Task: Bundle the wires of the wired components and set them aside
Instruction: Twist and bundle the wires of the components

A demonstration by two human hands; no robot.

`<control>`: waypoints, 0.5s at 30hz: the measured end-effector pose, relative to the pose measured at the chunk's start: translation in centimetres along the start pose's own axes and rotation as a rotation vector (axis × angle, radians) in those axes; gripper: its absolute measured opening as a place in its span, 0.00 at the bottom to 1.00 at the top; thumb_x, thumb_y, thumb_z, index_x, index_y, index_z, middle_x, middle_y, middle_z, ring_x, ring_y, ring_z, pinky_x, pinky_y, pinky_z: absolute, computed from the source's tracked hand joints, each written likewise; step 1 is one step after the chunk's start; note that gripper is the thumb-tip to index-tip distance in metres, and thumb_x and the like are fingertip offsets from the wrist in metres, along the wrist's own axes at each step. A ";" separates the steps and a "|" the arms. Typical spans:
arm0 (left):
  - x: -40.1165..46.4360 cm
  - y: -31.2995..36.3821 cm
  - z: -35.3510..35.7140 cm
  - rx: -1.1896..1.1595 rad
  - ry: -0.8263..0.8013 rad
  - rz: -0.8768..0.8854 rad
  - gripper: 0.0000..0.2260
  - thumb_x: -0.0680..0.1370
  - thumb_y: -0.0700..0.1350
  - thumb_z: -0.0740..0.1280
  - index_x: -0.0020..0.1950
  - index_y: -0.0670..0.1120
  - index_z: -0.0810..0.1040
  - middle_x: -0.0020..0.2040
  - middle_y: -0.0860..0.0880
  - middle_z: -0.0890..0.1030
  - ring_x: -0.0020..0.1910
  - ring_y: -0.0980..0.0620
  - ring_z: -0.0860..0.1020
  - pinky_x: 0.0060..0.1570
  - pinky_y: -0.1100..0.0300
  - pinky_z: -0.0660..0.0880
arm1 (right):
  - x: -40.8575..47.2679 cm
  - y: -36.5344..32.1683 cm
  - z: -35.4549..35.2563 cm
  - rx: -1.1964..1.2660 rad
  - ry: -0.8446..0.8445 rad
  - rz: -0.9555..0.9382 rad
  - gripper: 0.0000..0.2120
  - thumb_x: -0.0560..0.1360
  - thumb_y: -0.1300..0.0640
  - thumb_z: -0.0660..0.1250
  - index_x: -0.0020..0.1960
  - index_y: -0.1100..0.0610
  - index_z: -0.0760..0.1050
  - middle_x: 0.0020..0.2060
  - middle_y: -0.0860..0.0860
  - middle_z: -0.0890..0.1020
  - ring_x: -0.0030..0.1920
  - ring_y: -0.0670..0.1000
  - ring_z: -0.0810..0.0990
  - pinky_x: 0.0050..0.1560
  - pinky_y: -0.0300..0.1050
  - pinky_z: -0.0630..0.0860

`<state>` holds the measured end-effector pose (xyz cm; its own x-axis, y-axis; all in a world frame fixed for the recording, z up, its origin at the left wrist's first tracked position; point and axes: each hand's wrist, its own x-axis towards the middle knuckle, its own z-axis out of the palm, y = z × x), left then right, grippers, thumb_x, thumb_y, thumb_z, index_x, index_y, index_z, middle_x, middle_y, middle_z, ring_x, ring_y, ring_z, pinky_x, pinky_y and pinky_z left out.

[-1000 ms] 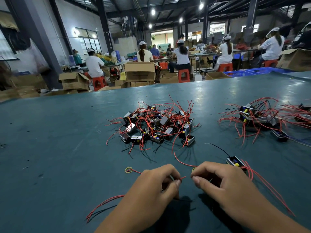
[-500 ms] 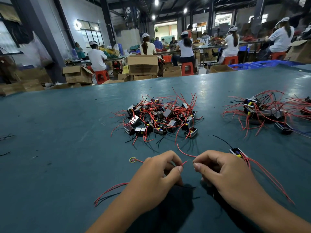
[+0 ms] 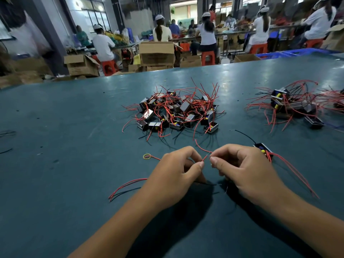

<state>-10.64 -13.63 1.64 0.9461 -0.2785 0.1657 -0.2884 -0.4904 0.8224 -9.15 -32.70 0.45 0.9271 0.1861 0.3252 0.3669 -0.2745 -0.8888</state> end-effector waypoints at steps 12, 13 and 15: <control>-0.2 0.6 0.8 -0.023 0.039 0.008 0.05 0.82 0.43 0.66 0.46 0.45 0.77 0.37 0.51 0.86 0.38 0.54 0.85 0.47 0.47 0.81 | -0.2 -0.7 0.4 0.057 0.054 -0.012 0.05 0.73 0.61 0.74 0.40 0.53 0.83 0.33 0.51 0.84 0.32 0.43 0.77 0.35 0.35 0.73; -0.3 0.7 0.8 -0.022 0.041 0.012 0.05 0.82 0.43 0.66 0.46 0.45 0.77 0.37 0.51 0.86 0.38 0.55 0.85 0.46 0.47 0.81 | -0.2 -0.7 0.5 0.066 0.061 -0.008 0.05 0.73 0.61 0.74 0.40 0.53 0.83 0.33 0.51 0.84 0.32 0.43 0.77 0.35 0.35 0.73; -0.3 0.9 1.1 -0.016 0.044 0.021 0.06 0.82 0.43 0.66 0.46 0.44 0.77 0.38 0.51 0.86 0.38 0.55 0.85 0.46 0.48 0.81 | -0.2 -0.8 0.5 0.080 0.074 -0.004 0.05 0.72 0.61 0.74 0.39 0.54 0.83 0.33 0.51 0.84 0.32 0.42 0.77 0.35 0.34 0.73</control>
<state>-11.33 -14.86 1.73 0.9454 -0.2517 0.2071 -0.3067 -0.4716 0.8268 -9.66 -32.03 0.89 0.9299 0.1162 0.3490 0.3660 -0.1976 -0.9094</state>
